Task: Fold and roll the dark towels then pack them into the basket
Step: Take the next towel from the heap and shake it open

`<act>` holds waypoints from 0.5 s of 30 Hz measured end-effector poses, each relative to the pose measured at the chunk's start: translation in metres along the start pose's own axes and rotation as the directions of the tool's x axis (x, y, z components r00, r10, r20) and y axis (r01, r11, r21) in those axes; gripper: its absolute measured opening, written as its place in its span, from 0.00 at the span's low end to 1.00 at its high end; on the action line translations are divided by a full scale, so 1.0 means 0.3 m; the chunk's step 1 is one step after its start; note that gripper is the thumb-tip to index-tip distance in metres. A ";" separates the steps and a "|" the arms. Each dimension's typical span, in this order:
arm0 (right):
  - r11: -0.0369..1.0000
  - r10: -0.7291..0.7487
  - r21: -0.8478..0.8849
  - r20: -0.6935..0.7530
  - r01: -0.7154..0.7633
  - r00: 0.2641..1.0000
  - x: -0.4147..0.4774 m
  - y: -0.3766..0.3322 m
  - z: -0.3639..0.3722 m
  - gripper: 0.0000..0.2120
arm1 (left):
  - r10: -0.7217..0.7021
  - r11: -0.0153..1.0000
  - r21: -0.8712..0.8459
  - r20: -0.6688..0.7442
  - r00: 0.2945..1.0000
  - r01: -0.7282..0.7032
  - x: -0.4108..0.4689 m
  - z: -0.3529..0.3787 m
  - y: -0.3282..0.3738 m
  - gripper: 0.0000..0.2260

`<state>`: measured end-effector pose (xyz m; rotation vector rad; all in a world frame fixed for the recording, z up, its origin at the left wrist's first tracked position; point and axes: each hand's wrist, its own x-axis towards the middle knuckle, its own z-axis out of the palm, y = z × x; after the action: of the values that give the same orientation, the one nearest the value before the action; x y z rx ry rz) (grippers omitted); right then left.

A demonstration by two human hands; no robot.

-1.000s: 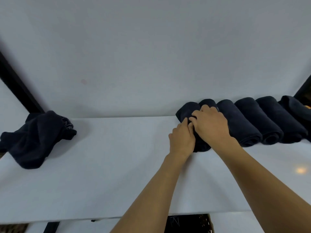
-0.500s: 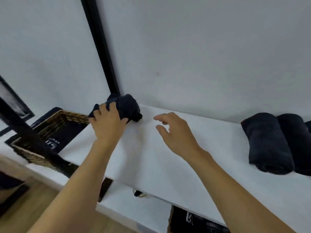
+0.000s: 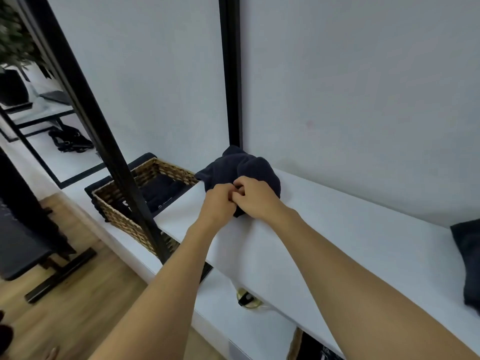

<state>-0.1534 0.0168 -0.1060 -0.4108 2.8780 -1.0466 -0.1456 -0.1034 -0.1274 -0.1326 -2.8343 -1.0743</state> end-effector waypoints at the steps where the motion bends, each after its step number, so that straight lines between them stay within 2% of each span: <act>1: 1.000 0.005 0.021 0.026 -0.006 1.000 -0.011 0.007 -0.004 0.14 | 0.000 1.000 -0.024 0.006 1.000 0.000 -0.006 -0.011 -0.003 0.13; 4: 0.977 0.001 0.209 0.143 -0.031 0.990 -0.058 0.026 -0.027 0.19 | -0.023 0.985 -0.171 -0.010 1.000 0.021 -0.012 -0.061 0.004 0.08; 6: 0.979 -0.042 0.202 0.120 0.017 0.992 -0.078 0.043 -0.042 0.19 | -0.044 0.956 -0.292 -0.011 0.999 0.039 -0.010 -0.092 0.020 0.04; 9: 0.994 -0.103 0.020 -0.028 0.104 0.994 -0.088 0.040 -0.075 0.07 | -0.017 0.935 -0.356 -0.005 1.000 0.014 -0.011 -0.120 0.073 0.06; 10: 0.993 -0.119 -0.027 -0.074 0.117 0.990 -0.090 0.029 -0.098 0.06 | -0.002 0.928 -0.372 -0.026 1.000 -0.008 -0.015 -0.133 0.100 0.07; 13: 0.987 -0.150 -0.089 -0.204 0.134 0.967 -0.104 -0.032 -0.222 0.10 | 0.079 0.900 -0.424 -0.062 0.995 -0.098 -0.025 -0.190 0.189 0.09; 15: 0.987 -0.159 -0.071 -0.317 0.144 0.935 -0.121 -0.086 -0.333 0.14 | 0.178 0.917 -0.353 -0.048 0.983 -0.184 -0.031 -0.239 0.264 0.09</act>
<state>-0.1264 0.0699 -0.0142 -0.5174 3.2077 -1.1709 -0.1219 -0.0922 -0.0234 -0.4059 -2.5208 -1.5225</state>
